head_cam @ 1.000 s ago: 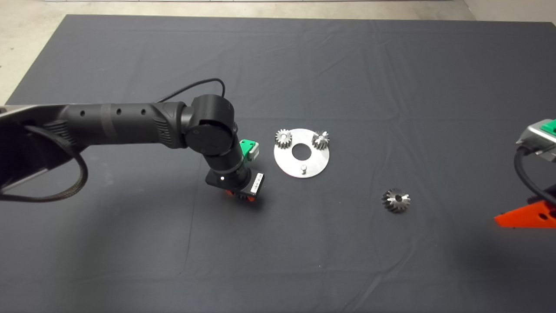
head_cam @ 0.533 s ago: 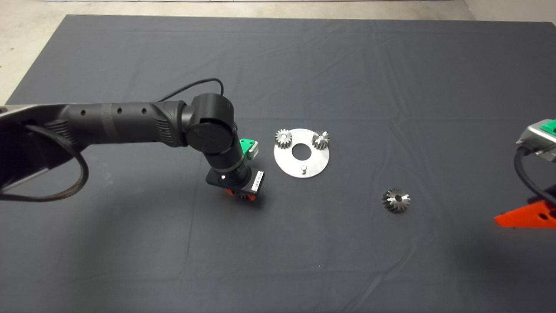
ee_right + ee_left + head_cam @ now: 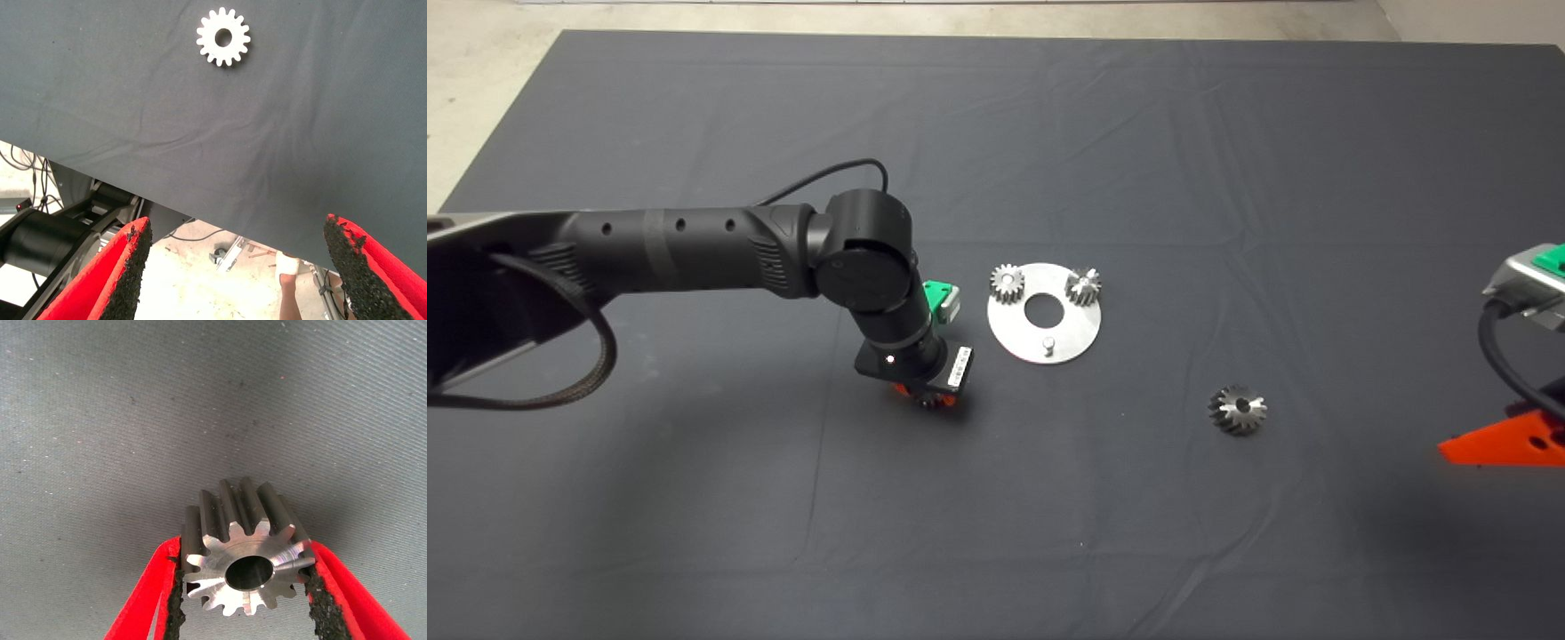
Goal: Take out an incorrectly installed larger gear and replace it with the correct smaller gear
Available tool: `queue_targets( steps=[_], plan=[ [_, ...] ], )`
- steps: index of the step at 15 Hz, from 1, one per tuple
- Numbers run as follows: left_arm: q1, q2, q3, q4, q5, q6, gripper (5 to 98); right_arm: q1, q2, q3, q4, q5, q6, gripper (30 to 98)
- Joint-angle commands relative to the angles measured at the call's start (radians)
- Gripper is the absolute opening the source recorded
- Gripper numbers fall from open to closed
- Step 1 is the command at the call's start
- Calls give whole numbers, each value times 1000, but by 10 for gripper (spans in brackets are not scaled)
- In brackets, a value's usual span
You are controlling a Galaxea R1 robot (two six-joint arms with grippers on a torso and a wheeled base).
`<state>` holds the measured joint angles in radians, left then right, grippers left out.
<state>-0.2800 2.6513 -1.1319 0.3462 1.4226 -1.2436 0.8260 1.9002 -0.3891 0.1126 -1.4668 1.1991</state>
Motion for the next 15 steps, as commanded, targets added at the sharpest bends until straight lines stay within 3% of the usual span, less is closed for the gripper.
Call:
queue_targets(
  steps=[1, 10, 12, 15],
  plan=[
    [-12, 2, 5, -6, 3, -2, 395, 16, 3, 4, 36, 0, 7, 681],
    [-19, 8, 14, -6, 13, -8, 355, 16, 4, 4, 36, 0, 7, 681],
    [-75, 36, 28, -6, 39, -11, 334, 16, 4, 4, 36, -1, 7, 681],
    [-135, 115, 29, -14, 47, -30, 334, 16, 4, 4, 36, 0, 7, 681]
  ],
)
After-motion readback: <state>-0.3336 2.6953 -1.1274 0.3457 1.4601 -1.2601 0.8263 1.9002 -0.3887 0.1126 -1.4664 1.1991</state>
